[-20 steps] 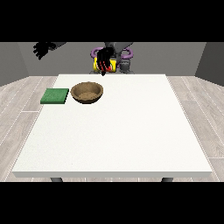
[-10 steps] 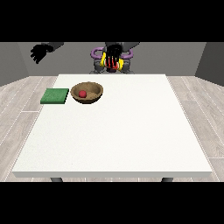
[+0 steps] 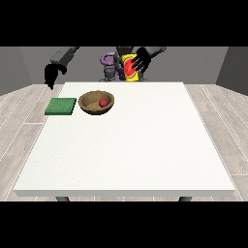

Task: Pick the cup and pour the ball into the bowl, then pick the bowl and place it on the pad

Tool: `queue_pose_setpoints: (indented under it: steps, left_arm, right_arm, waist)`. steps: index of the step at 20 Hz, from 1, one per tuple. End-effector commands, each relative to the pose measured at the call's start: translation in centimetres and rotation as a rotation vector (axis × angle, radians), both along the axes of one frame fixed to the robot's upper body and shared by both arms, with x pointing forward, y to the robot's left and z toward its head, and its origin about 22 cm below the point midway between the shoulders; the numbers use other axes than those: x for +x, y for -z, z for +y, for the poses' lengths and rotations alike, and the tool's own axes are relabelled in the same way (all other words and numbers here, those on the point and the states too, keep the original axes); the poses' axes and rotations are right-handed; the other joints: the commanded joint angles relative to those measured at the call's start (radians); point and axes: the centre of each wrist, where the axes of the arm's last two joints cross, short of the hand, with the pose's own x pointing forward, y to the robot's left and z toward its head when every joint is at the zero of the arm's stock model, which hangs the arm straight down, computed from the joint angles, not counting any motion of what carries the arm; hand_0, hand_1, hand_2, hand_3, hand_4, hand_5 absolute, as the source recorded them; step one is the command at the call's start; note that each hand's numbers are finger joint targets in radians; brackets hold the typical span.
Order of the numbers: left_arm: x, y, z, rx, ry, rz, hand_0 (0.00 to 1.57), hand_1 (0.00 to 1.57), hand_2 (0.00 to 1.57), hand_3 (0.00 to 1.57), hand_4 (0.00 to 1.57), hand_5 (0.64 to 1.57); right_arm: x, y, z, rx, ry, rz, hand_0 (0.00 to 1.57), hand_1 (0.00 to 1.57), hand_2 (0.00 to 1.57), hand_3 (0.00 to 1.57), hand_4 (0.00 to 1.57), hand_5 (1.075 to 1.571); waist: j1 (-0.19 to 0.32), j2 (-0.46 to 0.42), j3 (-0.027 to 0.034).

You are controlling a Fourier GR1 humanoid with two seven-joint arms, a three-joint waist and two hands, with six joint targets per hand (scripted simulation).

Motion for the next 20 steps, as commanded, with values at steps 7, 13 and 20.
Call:
queue_pose_setpoints:
  steps: [7, 13, 20]
  left_arm:
    - [0.7, -9.2, 11.3, -0.539, 0.370, -0.023, 0.00, 0.00, 0.00, 0.00, 0.20, 1.491]
    - [2.0, -11.9, 21.7, -0.554, 0.423, -0.021, 0.00, 0.00, 0.00, 0.00, 0.34, 1.503]
    - [1.2, -13.8, 29.0, -0.580, 0.380, -0.080, 0.00, 0.00, 0.00, 0.00, 0.28, 1.508]
  right_arm:
    - [-0.8, 1.4, 0.2, 0.059, 0.173, -0.053, 0.00, 0.00, 0.00, 0.00, 0.25, 1.571]
    - [1.5, 1.1, 4.4, 0.079, 0.190, -0.069, 0.00, 0.00, 0.00, 0.00, 0.00, 1.569]
    - [3.9, 2.5, 7.1, 0.114, 0.128, -0.100, 0.00, 0.00, 0.00, 0.00, 0.00, 1.568]
  waist:
    - [0.186, 0.118, 0.0104]
    - [0.209, 0.139, 0.0134]
    - [0.140, 0.207, 0.0153]
